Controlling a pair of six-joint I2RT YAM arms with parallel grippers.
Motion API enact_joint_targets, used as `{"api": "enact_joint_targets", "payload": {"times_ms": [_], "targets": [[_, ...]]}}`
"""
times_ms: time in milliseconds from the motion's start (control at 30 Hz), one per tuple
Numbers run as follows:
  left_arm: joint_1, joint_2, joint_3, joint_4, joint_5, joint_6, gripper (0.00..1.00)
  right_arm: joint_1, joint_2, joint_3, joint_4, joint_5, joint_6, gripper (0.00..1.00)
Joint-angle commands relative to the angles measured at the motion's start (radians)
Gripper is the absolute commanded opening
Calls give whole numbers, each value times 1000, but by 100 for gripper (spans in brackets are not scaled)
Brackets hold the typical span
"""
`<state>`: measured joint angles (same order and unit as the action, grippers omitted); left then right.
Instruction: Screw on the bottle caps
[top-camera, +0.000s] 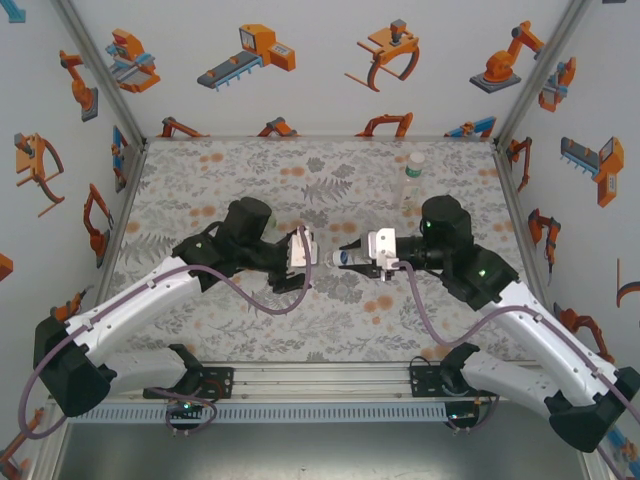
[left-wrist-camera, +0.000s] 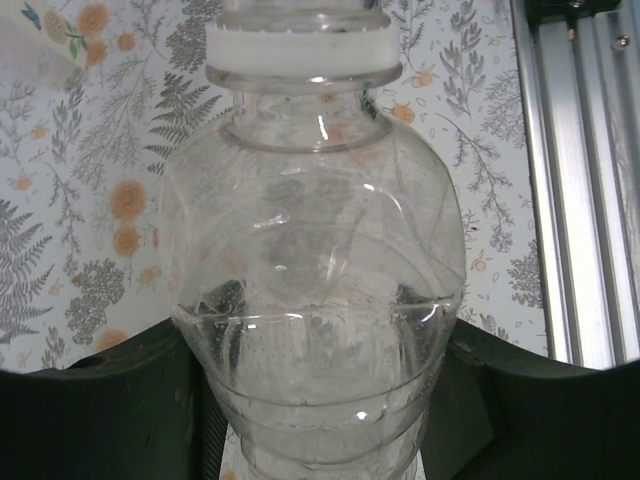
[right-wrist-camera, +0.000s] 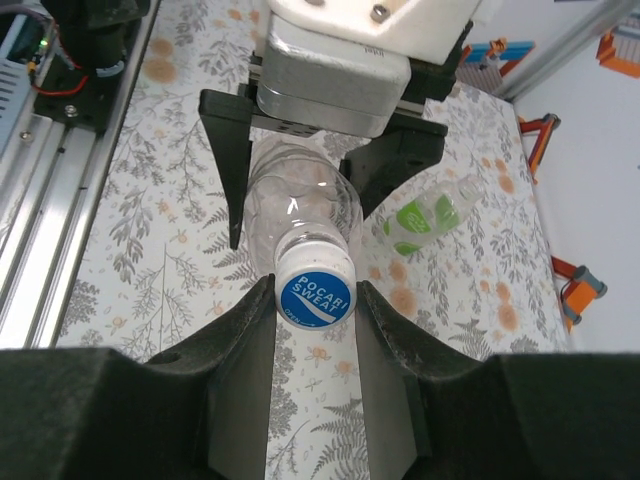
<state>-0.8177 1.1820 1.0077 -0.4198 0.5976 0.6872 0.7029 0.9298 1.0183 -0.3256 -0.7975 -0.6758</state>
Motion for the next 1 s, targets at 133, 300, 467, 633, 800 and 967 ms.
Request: {"api": "enact_joint_targets", "payload": {"times_ms": [133, 300, 467, 633, 800, 967], "targets": [[-3, -10, 46, -51, 105, 35, 0, 4, -16, 39, -57, -46, -52, 0], [-3, -10, 51, -56, 107, 35, 0, 6, 9, 56, -67, -80, -53, 0], [-5, -6, 53, -63, 107, 36, 0, 12, 30, 73, -79, -104, -52, 0], [-5, -5, 56, -68, 107, 38, 0, 15, 40, 82, -94, -104, -51, 0], [-5, -5, 57, -68, 106, 37, 0, 15, 50, 90, -115, -114, -53, 0], [-8, -1, 59, -68, 109, 34, 0, 20, 75, 105, -137, -132, -54, 0]]}}
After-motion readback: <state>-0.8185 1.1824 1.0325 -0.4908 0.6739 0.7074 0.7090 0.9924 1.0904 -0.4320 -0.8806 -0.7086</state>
